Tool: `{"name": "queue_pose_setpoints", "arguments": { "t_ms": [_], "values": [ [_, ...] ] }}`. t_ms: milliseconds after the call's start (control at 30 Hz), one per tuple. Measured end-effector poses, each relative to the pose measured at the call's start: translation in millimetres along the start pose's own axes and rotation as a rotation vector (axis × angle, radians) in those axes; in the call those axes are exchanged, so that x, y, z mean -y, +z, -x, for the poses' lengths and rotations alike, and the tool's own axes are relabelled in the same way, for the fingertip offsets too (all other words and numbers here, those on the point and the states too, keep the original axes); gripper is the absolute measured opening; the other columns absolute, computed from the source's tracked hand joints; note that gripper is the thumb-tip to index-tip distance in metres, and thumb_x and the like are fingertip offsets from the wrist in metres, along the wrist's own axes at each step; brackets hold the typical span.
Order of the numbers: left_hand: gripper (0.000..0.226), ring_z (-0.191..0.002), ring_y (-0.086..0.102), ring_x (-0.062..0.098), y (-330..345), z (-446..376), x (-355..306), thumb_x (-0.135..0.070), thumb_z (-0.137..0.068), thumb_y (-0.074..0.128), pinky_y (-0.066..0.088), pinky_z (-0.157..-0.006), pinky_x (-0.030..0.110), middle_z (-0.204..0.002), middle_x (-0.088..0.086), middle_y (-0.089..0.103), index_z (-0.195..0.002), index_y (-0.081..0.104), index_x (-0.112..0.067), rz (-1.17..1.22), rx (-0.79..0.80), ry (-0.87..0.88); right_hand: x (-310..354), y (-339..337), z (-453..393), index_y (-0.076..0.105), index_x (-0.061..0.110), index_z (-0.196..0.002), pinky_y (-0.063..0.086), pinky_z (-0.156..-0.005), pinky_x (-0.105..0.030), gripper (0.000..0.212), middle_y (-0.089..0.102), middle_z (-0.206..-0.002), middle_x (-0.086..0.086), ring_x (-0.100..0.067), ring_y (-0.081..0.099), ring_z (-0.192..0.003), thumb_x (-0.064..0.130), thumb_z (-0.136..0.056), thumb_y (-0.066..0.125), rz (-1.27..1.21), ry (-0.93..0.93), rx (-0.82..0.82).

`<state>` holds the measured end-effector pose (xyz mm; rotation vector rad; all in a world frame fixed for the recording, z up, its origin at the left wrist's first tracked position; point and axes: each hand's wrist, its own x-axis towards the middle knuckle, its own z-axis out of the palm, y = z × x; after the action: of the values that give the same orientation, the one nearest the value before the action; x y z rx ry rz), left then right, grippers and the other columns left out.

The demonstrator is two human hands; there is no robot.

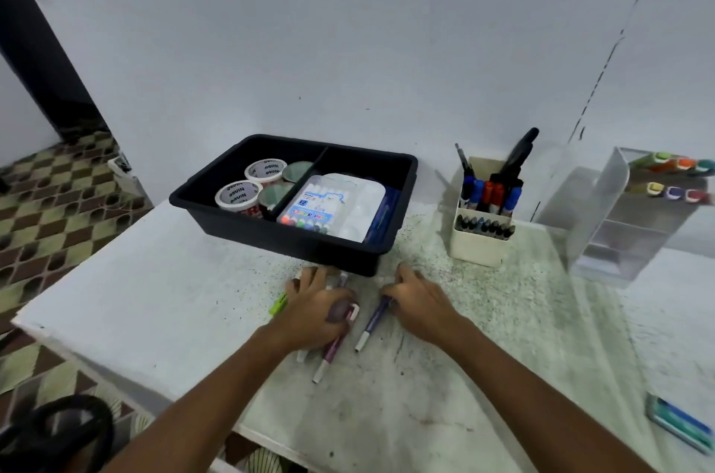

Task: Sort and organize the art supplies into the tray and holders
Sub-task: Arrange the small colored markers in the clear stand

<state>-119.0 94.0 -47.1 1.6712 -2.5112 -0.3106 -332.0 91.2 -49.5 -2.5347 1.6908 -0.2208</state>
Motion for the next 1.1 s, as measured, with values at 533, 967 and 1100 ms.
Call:
{"name": "queue_pose_setpoints", "arguments": {
  "t_ms": [533,967,1100],
  "values": [
    [0.016,-0.074,0.063,0.012,0,-8,-59,-0.014,-0.074,0.069,0.046,-0.081,0.017,-0.08,0.001,0.072,-0.09,0.075,-0.014,0.253,-0.14,-0.025,-86,-33,55,0.073,0.011,-0.095,0.039,-0.067,-0.012,0.015,0.062,-0.084,0.002,-0.003,0.054,-0.074,0.006,-0.082,0.067,-0.5,0.107,-0.017],
    [0.019,-0.072,0.068,0.001,-68,-82,-251,0.001,-0.073,0.079,0.053,-0.067,0.015,-0.081,-0.003,0.072,-0.087,0.073,-0.011,0.839,-0.204,0.2,-171,-142,160,0.068,0.002,-0.087,0.05,-0.052,-0.028,0.008,0.07,-0.069,-0.008,-0.019,0.067,-0.059,0.002,-0.08,0.073,-1.032,0.374,-0.663],
    [0.018,-0.076,0.068,0.002,-80,-102,-311,-0.003,-0.075,0.078,0.052,-0.065,0.016,-0.082,-0.009,0.072,-0.083,0.073,-0.017,0.909,-0.382,0.368,-199,-176,192,0.068,0.012,-0.084,0.057,-0.061,-0.031,0.019,0.073,-0.075,0.003,-0.02,0.068,-0.066,-0.007,-0.08,0.068,-0.905,0.331,-0.847]
  ]
}}
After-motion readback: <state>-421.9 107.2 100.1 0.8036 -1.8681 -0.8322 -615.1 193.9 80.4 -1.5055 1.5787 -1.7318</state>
